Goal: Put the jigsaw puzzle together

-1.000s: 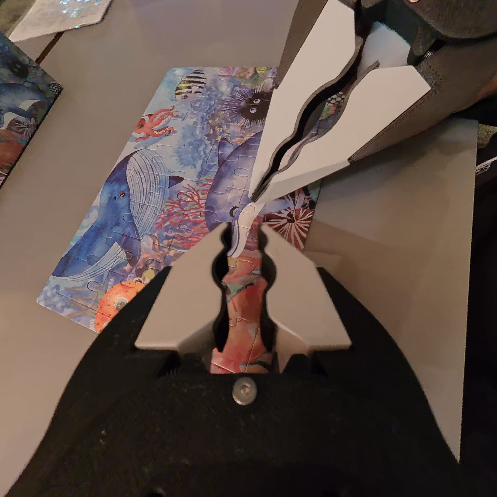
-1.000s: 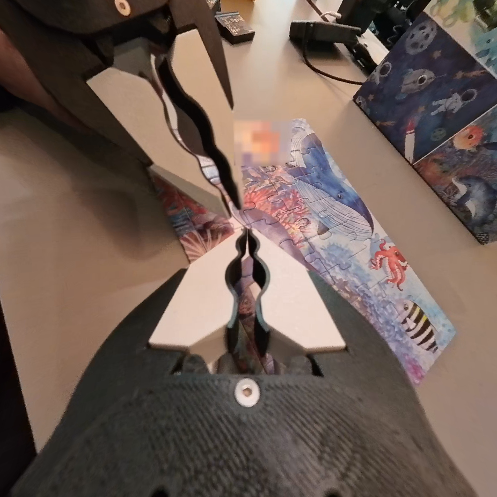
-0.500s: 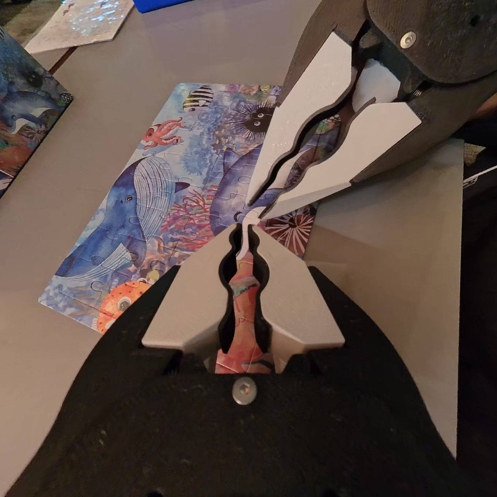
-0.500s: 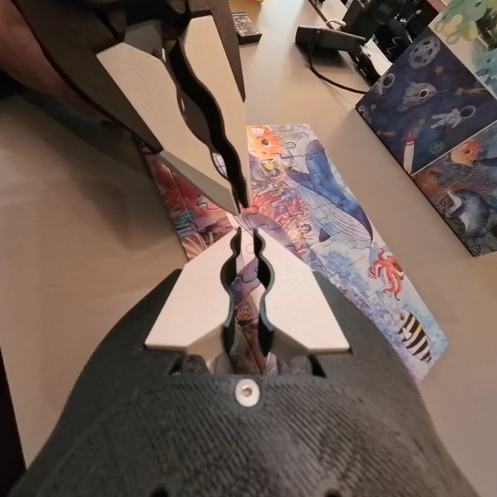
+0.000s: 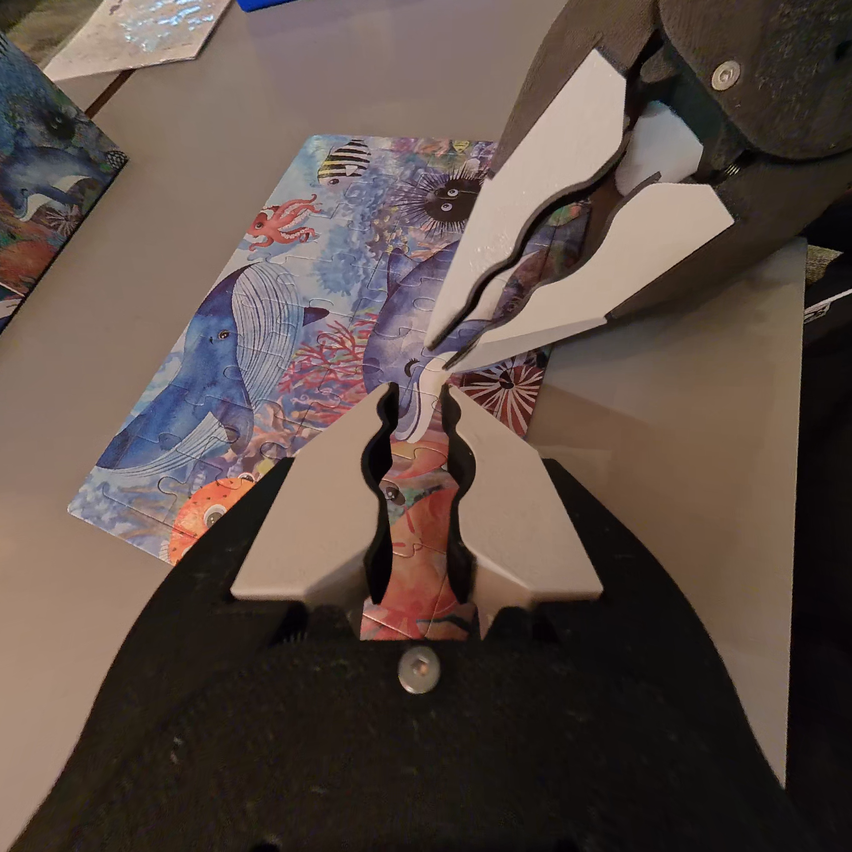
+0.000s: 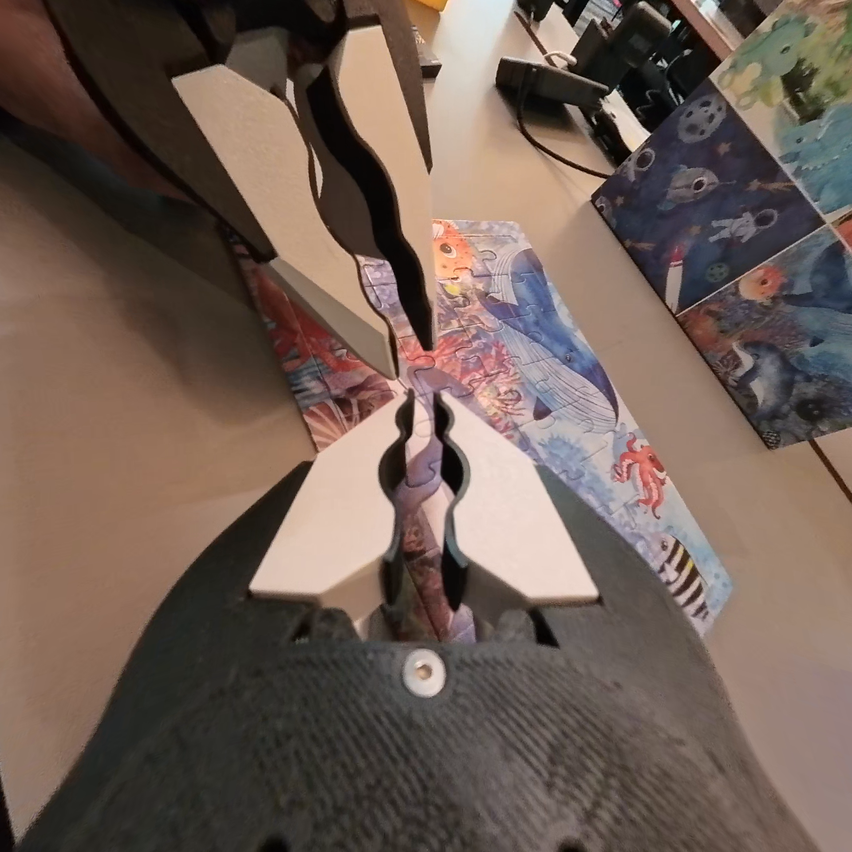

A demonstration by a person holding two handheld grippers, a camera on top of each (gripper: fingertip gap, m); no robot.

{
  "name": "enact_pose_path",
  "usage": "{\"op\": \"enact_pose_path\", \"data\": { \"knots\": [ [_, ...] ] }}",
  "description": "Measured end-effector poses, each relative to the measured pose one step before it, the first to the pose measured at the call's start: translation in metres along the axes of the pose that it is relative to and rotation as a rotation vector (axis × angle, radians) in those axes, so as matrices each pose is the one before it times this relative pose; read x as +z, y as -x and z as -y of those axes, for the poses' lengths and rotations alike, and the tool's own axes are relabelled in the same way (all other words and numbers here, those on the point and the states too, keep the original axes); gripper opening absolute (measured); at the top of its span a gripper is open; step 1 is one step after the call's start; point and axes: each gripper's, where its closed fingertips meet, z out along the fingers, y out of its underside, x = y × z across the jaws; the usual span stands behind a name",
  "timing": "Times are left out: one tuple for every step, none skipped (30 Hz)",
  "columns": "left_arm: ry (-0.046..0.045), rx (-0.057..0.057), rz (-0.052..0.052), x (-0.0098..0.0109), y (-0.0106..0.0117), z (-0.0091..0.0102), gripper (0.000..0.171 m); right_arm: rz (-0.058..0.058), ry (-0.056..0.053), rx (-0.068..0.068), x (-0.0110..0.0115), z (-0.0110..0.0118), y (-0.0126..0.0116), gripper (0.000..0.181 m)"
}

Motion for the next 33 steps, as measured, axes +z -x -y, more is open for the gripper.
{"op": "enact_pose_path", "data": {
  "knots": [
    [0.00096, 0.0008, -0.0016, 0.00007, -0.00029, -0.00001, 0.016, 0.0089, -0.0027, 0.0015, -0.00039, 0.00029, 0.00091, 0.0],
    [0.00079, 0.0012, -0.0001, 0.00004, -0.00016, -0.00012, 0.017, 0.0076, -0.0001, 0.0026, -0.00033, -0.00007, 0.00077, 0.0],
    [0.00143, 0.001, -0.0002, 0.00023, -0.00014, -0.00018, 0.018, -0.0046, -0.0036, 0.0, -0.00014, 0.00045, -0.00075, 0.0],
    [0.00143, 0.0012, -0.0011, 0.00009, -0.00022, -0.00016, 0.018, -0.0074, -0.0049, -0.0021, -0.00023, 0.00073, -0.00089, 0.004],
    [0.00016, 0.0009, 0.0002, 0.00002, -0.00012, 0.00005, 0.018, 0.0042, 0.001, -0.002, -0.00006, -0.00025, 0.00073, 0.0],
    [0.00027, 0.0005, 0.0003, 0.00002, -0.00004, -0.00011, 0.018, 0.0036, 0.0063, -0.0011, 0.00058, -0.00092, 0.0006, 0.0],
    [0.00142, -0.0001, -0.0006, 0.00008, -0.00002, -0.00008, 0.018, -0.0015, 0.0049, -0.0014, 0.00061, -0.00058, -0.00005, 0.003],
    [0.00063, -0.0002, 0.0002, 0.00009, -0.00002, -0.00011, 0.018, -0.0007, 0.0026, -0.0017, 0.00024, -0.00033, 0.00007, 0.002],
    [-0.00032, 0.0001, 0.0024, -0.00008, 0.00026, -0.00001, 0.019, 0.0077, -0.0017, -0.0013, -0.00033, 0.00022, 0.00124, 0.0],
    [0.00216, -0.0002, 0.0027, 0.00003, 0.00053, -0.00033, 0.019, 0.0055, -0.0026, 0.0049, -0.00048, 0.00037, 0.00047, 0.0],
    [0.00335, -0.0013, 0.0019, 0.00018, 0.00048, -0.00061, 0.019, -0.0027, -0.0038, 0.007, -0.00043, 0.00032, -0.00113, 0.0],
    [0.00223, -0.0025, 0.0021, 0.00009, 0.00056, -0.00036, 0.02, -0.0063, -0.004, 0.0035, -0.00025, 0.0003, -0.00146, 0.0],
    [0.00145, -0.003, 0.0018, 0.00011, 0.00061, -0.00017, 0.021, -0.0009, -0.0019, -0.0005, -0.00021, 0.00014, -0.00023, 0.0],
    [0.00163, -0.0025, 0.0031, 0.00006, 0.00073, -0.00033, 0.022, 0.002, 0.0008, -0.003, 0.00011, -0.00002, 0.00053, 0.0],
    [0.0032, -0.003, 0.0093, 0.00013, 0.00172, -0.00057, 0.022, -0.0023, 0.0034, -0.0032, 0.00032, -0.00048, 0.0, 0.0],
    [0.00634, -0.0052, 0.0168, 0.00022, 0.00304, -0.00113, 0.022, -0.0061, 0.0025, -0.004, 0.0003, -0.00036, -0.00052, 0.0],
    [0.01016, -0.0066, 0.0158, 0.00055, 0.00304, -0.00165, 0.021, -0.0044, 0.0008, -0.0036, 0.00008, -0.0001, -0.0003, 0.001],
    [0.01254, -0.0066, 0.0081, 0.00092, 0.00212, -0.00188, 0.022, 0.0003, -0.0019, -0.0023, -0.00027, 0.00017, 0.00017, 0.0],
    [0.01101, -0.0052, 0.002, 0.00096, 0.00096, -0.00134, 0.022, -0.0036, -0.0025, 0.0011, -0.00051, 0.00009, -0.00056, 0.0],
    [0.00844, -0.0032, 0.0017, 0.00088, 0.00072, -0.00109, 0.024, -0.0066, -0.0002, 0.0057, -0.0007, -0.00049, -0.00157, 0.0],
    [0.00501, -0.0013, 0.005, 0.00028, 0.00104, -0.00081, 0.025, -0.0065, -0.0018, 0.0083, -0.00103, -0.00057, -0.00187, 0.0],
    [0.00029, 0.0009, 0.0042, -0.00036, 0.00085, -0.00036, 0.026, -0.0101, -0.0069, 0.0122, -0.0017, -0.00001, -0.00293, 0.001],
    [-0.00529, -0.0004, 0.0059, -0.00093, 0.0011, 0.00015, 0.03, -0.0092, -0.0089, 0.0199, -0.00234, -0.0002, -0.00379, 0.009],
    [-0.0115, -0.0037, 0.0087, -0.00181, 0.00168, 0.00079, 0.035, -0.0046, -0.005, 0.0303, -0.00305, -0.00139, -0.0044, 0.017],
    [-0.01604, -0.0067, 0.0079, -0.00245, 0.00202, 0.00122, 0.038, -0.0011, 0.0005, 0.0409, -0.004, -0.00317, -0.0054, 0.028],
    [-0.01771, -0.0102, 0.0044, -0.00288, 0.00182, 0.00126, 0.044, -0.004, 0.0133, 0.0467, -0.00486, -0.00627, -0.00712, 0.041],
    [-0.01376, -0.0149, 0.0034, -0.00347, 0.00191, 0.00058, 0.052, -0.0104, 0.0304, 0.0427, -0.00586, -0.01022, -0.00908, 0.053],
    [0.00125, -0.0154, 0.0025, -0.00437, 0.00183, -0.00159, 0.059, -0.02, 0.036, 0.0319, -0.00706, -0.01253, -0.01081, 0.058],
    [0.01412, -0.0065, -0.0066, -0.00524, -0.00016, -0.0039, 0.061, -0.027, 0.0224, 0.0233, -0.00826, -0.01148, -0.01186, 0.062],
    [0.02452, -0.0038, -0.0085, -0.00587, -0.00133, -0.00572, 0.062, -0.0224, 0.0051, 0.0239, -0.0088, -0.00873, -0.01162, 0.067],
    [0.03727, -0.0054, -0.0008, -0.0068, -0.00152, -0.00803, 0.07, -0.0083, -0.0067, 0.0342, -0.00914, -0.00623, -0.0099, 0.074],
    [0.02919, -0.0071, 0.0175, -0.00711, -0.00006, -0.00811, 0.078, 0.016, -0.0169, 0.0505, -0.00898, -0.004, -0.00634, 0.079],
    [0.0076, -0.0094, 0.0181, -0.00704, -0.00074, -0.00622, 0.084, 0.0383, -0.028, 0.0635, -0.0091, -0.00097, -0.00278, 0.082]
  ]
}}
